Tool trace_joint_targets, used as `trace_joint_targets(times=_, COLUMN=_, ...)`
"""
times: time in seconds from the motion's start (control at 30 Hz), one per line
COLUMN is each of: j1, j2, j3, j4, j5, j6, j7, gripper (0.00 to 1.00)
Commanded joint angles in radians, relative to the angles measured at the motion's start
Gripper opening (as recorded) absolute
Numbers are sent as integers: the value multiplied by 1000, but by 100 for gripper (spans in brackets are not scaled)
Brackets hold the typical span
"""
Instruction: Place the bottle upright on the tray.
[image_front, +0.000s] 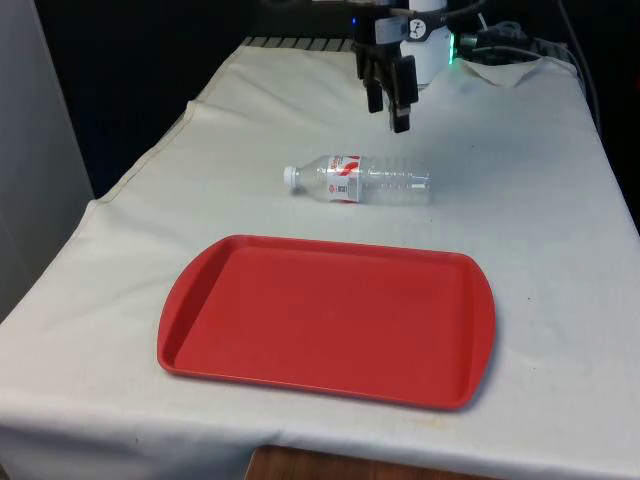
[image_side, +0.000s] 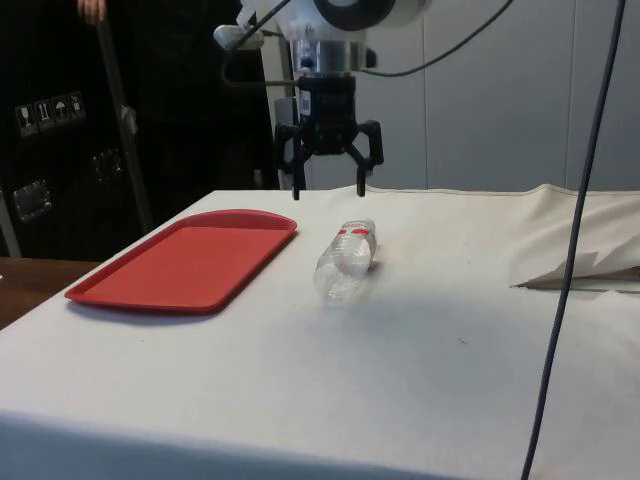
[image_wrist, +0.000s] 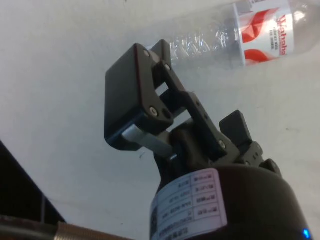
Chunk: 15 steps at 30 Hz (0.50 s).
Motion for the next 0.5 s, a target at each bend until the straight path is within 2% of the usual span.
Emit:
trace_joint_targets(times=0.0, j1=0, j2=0, j3=5, j4=-2, j5=39, j6=6, j7=-18, gripper=100)
trace_joint_targets(times=0.17, j1=-1, j2=5, j3=5, j4=-1, j5=80, j6=4, j7=-27, gripper=100)
trace_joint_targets(times=0.2, j1=0, j2=7, j3=1, j4=0, j5=51, j6=0, j7=-11, gripper=100)
trace_joint_targets(times=0.23, j1=-3, j2=7, j3=4, j4=-1, j5=99, j6=4, j7=-37, gripper=100)
trace_joint_targets(times=0.47, j1=-9, j2=9, j3=-5, j4=3, j5=150, j6=-3, j7=-75, gripper=100)
